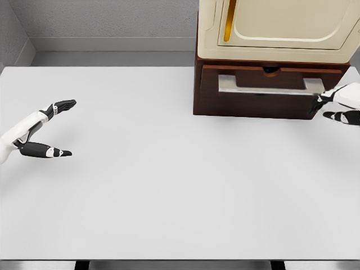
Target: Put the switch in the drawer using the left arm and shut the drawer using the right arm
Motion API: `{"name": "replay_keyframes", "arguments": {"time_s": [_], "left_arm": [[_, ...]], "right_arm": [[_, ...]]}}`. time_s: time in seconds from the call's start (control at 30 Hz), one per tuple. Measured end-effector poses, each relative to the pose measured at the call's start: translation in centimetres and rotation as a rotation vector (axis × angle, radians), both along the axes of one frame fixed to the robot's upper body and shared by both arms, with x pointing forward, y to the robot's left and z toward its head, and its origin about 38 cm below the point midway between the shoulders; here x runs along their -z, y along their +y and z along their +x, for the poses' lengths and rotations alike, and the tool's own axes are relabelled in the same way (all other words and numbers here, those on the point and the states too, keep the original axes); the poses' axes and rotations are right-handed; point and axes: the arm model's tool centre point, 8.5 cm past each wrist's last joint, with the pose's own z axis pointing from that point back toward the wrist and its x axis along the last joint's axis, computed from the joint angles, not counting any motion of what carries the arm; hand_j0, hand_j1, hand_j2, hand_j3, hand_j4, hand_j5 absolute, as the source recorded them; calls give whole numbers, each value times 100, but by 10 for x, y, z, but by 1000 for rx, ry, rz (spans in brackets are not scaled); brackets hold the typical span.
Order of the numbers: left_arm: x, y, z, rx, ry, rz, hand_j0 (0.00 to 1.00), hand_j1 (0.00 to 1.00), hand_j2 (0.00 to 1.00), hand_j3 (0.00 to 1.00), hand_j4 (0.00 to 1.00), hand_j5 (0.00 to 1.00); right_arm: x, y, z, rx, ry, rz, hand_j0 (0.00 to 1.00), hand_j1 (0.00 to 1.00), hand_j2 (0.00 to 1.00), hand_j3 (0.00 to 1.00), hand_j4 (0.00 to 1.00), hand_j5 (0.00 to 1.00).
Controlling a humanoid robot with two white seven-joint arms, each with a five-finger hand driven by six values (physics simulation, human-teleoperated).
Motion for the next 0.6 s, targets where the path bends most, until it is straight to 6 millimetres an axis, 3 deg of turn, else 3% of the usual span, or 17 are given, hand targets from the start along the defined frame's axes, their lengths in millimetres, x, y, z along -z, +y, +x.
{"name": "replay_keyframes", "arguments": {"time_s": [0.3,0.6], "left_arm": [[0,0,0,0,0,0,100,100,100,100,100,100],[6,1,-5,-1,18,8,100,100,100,100,100,100]], "right_arm": [[8,5,2,-14,18,-12,56,56,56,56,56,56],[21,-3,-9,-8,64,-42,58,58,58,58,58,58]]}}
